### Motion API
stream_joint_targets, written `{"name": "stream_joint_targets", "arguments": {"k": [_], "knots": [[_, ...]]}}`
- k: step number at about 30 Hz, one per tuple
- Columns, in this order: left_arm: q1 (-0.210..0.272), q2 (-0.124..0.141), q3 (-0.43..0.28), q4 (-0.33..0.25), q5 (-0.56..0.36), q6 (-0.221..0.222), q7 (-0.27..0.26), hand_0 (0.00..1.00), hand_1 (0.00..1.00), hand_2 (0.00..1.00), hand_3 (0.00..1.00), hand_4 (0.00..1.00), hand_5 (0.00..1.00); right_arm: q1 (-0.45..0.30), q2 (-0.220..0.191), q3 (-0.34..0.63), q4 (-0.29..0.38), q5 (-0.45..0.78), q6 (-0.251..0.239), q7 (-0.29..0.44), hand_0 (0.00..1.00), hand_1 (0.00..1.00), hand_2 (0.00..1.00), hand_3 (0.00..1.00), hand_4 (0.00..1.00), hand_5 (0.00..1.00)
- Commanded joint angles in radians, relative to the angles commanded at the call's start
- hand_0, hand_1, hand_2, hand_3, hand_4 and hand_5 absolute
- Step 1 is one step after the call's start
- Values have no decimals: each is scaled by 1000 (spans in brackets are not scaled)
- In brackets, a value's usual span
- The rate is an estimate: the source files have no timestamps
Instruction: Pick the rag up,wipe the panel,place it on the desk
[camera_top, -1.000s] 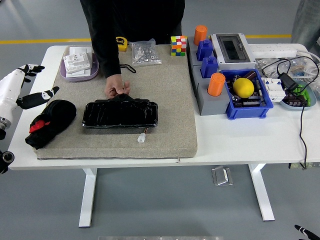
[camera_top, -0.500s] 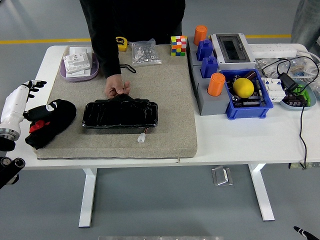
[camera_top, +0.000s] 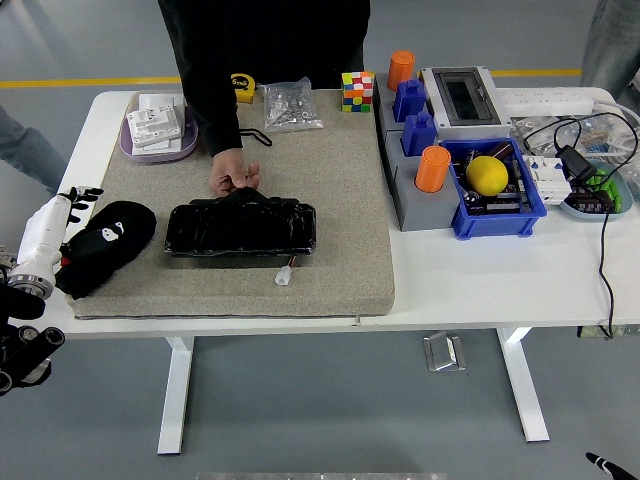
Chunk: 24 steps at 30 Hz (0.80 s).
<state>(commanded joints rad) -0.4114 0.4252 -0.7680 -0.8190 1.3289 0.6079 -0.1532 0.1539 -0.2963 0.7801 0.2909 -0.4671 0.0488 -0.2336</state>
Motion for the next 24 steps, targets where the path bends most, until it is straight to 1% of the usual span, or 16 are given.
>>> {"name": "stream_joint_targets", "arguments": {"k": [3,7,12,16,24], "knots": [[-5,-10,9,17,-12,1,1,550,708,777,748,870,362,2,0,-1,0,0,0,0,773,589,710,630,998,564],[-2,-16,6,15,-6,5,4,544,706,778,748,870,360,4,-1,0,-1,0,0,-3,773,589,710,631,998,564],[2,-9,-7,-15,11,9,5,543,707,781,750,871,359,4,-2,0,-4,-1,-1,-4,775,589,710,630,998,563],[1,-4,-13,-21,9,4,13,543,707,781,750,871,359,7,1,3,-4,-3,-3,-1,775,589,710,630,998,563],[14,-2,-19,-50,20,2,17,536,700,788,755,869,354,9,-5,3,-8,-2,-3,-4,772,589,710,629,998,563]]}}
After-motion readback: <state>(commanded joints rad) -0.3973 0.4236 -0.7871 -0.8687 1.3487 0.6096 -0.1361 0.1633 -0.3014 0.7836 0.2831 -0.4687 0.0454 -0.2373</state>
